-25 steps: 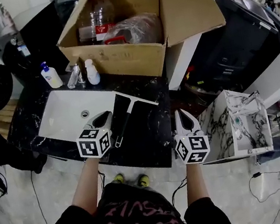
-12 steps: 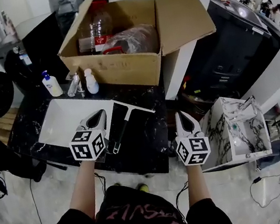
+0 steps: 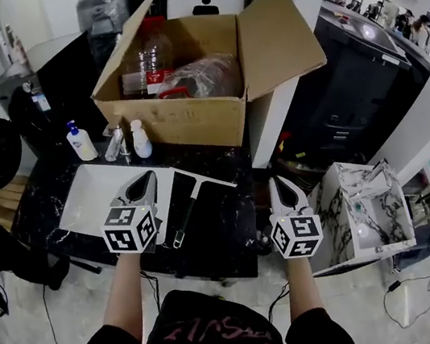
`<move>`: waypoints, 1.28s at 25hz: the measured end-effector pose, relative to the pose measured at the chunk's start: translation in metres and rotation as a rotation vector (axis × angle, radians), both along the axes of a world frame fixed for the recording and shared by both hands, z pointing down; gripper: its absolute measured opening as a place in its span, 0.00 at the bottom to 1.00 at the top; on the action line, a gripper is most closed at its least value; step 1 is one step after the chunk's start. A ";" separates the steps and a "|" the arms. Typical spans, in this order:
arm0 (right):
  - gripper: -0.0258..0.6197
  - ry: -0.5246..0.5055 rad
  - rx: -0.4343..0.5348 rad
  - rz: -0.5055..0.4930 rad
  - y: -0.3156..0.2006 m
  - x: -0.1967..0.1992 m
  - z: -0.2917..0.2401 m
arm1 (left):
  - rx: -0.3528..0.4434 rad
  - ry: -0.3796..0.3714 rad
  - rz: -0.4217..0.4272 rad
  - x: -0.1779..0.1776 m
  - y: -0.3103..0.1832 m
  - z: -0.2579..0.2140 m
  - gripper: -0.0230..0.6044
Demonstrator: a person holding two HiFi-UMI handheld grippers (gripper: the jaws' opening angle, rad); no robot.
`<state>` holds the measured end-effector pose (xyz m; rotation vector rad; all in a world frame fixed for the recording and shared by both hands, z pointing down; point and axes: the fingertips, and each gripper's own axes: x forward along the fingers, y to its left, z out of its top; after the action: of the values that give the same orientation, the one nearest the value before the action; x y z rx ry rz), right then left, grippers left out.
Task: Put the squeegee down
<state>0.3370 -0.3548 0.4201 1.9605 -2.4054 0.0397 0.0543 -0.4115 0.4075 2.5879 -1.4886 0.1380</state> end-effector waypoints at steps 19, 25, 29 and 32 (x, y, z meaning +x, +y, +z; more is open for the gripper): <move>0.05 0.024 0.031 0.019 -0.012 0.011 -0.016 | 0.048 -0.004 -0.001 0.002 -0.009 -0.014 0.04; 0.05 0.027 0.032 0.020 -0.012 0.011 -0.013 | 0.052 -0.013 0.004 0.006 -0.008 -0.011 0.04; 0.05 0.025 0.035 0.016 -0.013 0.011 -0.013 | 0.053 -0.014 0.009 0.007 -0.007 -0.011 0.04; 0.05 0.025 0.037 0.018 -0.014 0.011 -0.013 | 0.056 -0.013 0.011 0.008 -0.008 -0.011 0.04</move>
<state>0.3485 -0.3686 0.4076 1.9861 -2.3899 -0.0283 0.0619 -0.4196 0.3964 2.6446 -1.5036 0.1156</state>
